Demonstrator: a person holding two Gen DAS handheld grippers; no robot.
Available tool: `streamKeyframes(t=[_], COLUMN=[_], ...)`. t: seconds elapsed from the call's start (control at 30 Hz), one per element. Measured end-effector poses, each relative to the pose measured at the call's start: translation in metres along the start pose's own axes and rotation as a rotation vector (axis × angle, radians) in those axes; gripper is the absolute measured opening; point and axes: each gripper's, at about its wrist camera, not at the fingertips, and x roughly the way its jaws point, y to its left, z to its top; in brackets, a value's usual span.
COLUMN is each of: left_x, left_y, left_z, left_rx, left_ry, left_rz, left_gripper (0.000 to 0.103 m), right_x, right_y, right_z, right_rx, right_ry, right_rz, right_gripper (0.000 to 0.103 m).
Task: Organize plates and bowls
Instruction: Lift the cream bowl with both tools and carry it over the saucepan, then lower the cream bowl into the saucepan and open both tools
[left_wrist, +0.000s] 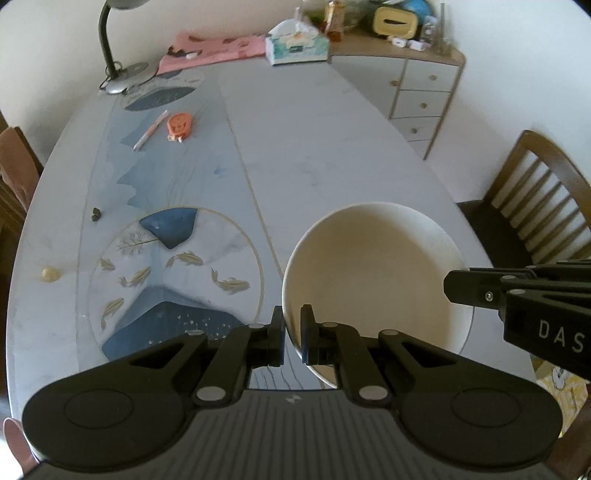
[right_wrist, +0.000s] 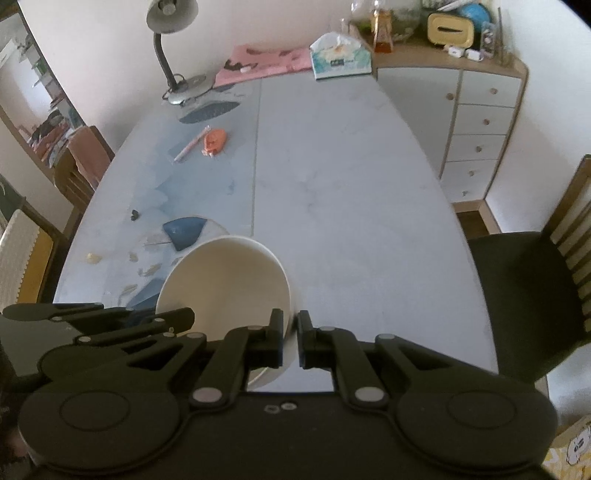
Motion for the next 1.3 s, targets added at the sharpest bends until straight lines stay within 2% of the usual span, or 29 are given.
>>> streamKeyframes(t=[0.33,0.6,0.97,1.3], left_x=[-0.049,-0.067,-0.072,-0.059], left_y=[-0.012,-0.028,-0.054,-0.066], left_z=[-0.039,-0.072,-0.114,-0.147], left_rx=[0.083,0.160,0.246,0.326], left_ry=[-0.021,-0.015,0.010,0.002], left_rz=[-0.051,-0.087,-0.135,-0.111], left_gripper=[0.007,0.007,0.007,0.007], right_x=[-0.050,-0.075,-0.090,-0.076], right_y=[0.010,0.008,-0.007,-0.016], right_z=[-0.049,-0.093,-0.146,-0.182], right_rx=[0.058,0.125,0.233,0.288], right_ry=[-0.051,-0.065,-0.055,-0.012], right_rz=[-0.043,-0.069,-0.088,-0.087], right_gripper=[0.008,0.008,0.008,0.008])
